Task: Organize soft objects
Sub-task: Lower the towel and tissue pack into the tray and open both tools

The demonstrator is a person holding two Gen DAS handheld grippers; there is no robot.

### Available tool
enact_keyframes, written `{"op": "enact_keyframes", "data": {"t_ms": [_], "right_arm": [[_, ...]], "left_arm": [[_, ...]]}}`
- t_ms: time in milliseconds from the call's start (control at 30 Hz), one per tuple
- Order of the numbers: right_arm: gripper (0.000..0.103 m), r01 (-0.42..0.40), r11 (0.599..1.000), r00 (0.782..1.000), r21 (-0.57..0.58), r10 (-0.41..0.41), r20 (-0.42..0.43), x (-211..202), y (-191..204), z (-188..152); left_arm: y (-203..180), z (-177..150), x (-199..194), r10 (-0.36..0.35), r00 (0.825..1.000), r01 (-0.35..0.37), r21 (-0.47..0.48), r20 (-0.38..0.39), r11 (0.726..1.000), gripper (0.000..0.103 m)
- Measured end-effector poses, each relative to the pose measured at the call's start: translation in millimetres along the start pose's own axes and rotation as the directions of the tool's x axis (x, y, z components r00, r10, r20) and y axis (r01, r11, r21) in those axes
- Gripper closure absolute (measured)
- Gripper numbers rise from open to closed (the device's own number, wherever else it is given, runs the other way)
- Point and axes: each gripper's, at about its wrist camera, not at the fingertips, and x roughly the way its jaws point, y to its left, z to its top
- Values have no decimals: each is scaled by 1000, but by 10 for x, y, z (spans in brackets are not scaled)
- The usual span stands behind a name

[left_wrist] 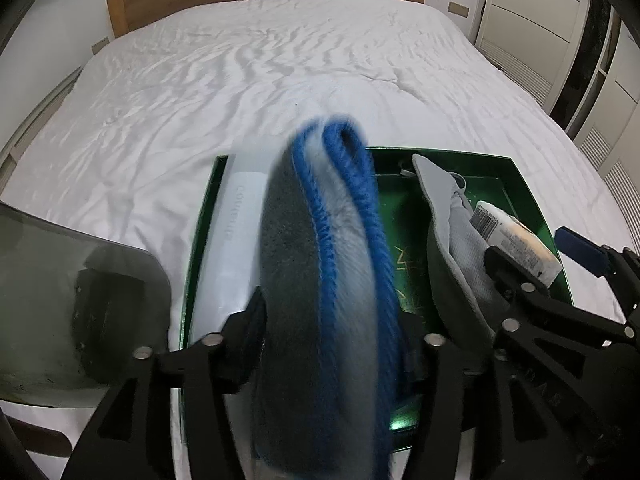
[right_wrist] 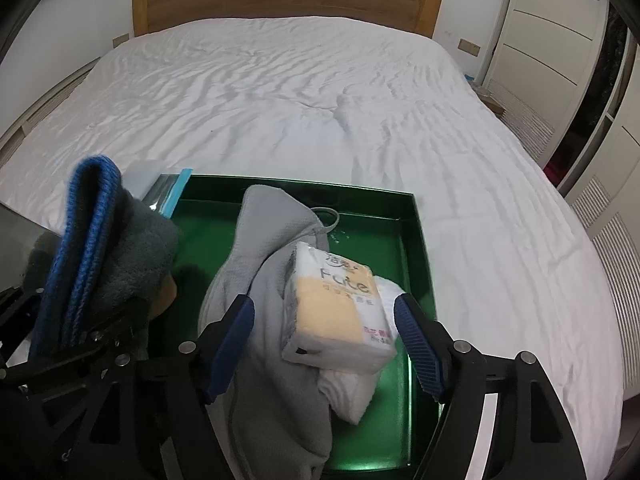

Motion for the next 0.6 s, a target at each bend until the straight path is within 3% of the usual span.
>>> {"op": "enact_keyframes", "data": {"t_ms": [33, 333, 600], "right_arm": [[30, 1, 1000, 1000, 6, -1, 2, -6, -15, 4], [26, 15, 999, 1000, 28, -16, 23, -119, -80, -16], [26, 30, 999, 999, 38, -31, 40, -281, -109, -41]], "left_arm": [[-1, 1, -7, 7, 1000, -7, 0, 6, 1000, 39], [82, 5, -76, 13, 1000, -13, -11, 14, 1000, 14], [75, -25, -230, 3, 999, -3, 1, 46, 1000, 11]]}}
